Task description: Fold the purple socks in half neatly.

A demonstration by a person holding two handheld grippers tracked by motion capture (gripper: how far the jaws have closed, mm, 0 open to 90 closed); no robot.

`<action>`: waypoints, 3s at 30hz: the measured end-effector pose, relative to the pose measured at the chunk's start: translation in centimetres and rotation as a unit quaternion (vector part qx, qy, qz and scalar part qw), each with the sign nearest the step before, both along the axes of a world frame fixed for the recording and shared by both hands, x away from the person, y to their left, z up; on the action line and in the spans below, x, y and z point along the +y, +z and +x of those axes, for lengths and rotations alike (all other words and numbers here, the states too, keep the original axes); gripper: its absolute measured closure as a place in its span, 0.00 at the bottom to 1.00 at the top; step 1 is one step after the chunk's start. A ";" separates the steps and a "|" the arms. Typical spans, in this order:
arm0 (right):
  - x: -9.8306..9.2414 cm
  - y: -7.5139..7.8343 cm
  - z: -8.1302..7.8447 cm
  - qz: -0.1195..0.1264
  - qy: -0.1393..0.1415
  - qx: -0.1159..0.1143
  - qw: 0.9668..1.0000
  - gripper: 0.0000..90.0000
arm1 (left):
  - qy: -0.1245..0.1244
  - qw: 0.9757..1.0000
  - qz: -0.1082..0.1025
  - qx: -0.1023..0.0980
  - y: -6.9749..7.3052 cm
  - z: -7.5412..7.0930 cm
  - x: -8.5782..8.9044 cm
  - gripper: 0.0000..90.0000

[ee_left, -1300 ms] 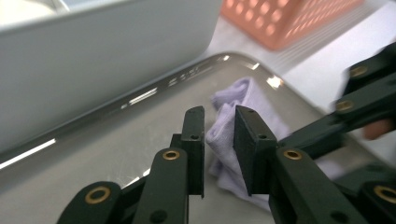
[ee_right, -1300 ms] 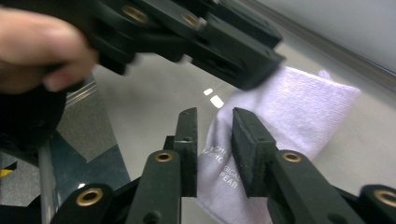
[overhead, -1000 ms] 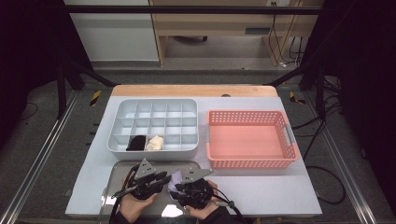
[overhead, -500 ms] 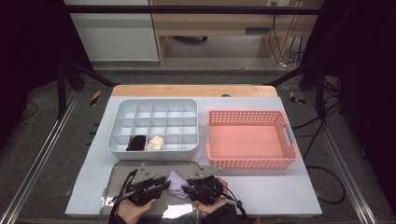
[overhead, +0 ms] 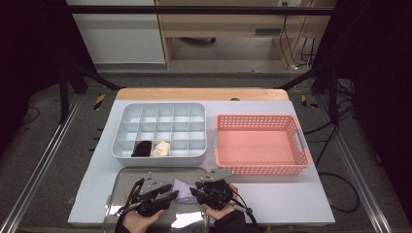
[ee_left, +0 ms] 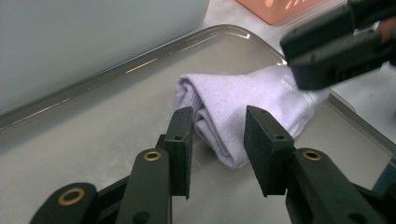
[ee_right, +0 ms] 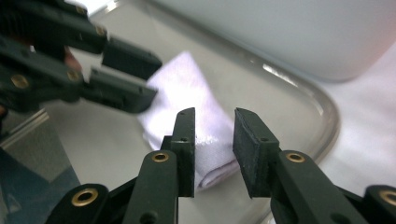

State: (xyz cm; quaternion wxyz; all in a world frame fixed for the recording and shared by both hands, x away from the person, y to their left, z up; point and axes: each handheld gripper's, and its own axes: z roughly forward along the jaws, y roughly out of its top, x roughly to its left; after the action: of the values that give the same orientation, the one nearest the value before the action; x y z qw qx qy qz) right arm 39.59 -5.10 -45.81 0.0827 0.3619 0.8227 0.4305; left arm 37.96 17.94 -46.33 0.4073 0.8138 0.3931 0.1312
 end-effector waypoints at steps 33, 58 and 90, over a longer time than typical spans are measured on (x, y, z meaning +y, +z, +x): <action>-0.7 -1.2 -0.6 -0.011 0.011 0.021 1.000 0.90 | -0.041 0.997 -0.023 0.058 -0.9 0.9 -0.7 0.40; -1.2 -0.5 -0.9 0.010 0.020 0.011 1.000 0.87 | -0.049 0.994 -0.089 0.042 1.5 -0.6 -0.3 0.77; -11.6 0.7 -0.9 -0.035 -0.116 -0.038 0.992 0.75 | -0.008 0.997 -0.070 -0.032 7.2 1.4 2.5 0.76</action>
State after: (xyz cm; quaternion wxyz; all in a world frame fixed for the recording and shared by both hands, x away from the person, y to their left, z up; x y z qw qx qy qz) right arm 38.67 -16.69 -45.08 0.1753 0.4351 0.7860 0.4026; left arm 39.32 20.46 -39.11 0.4765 0.7818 0.3820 0.1262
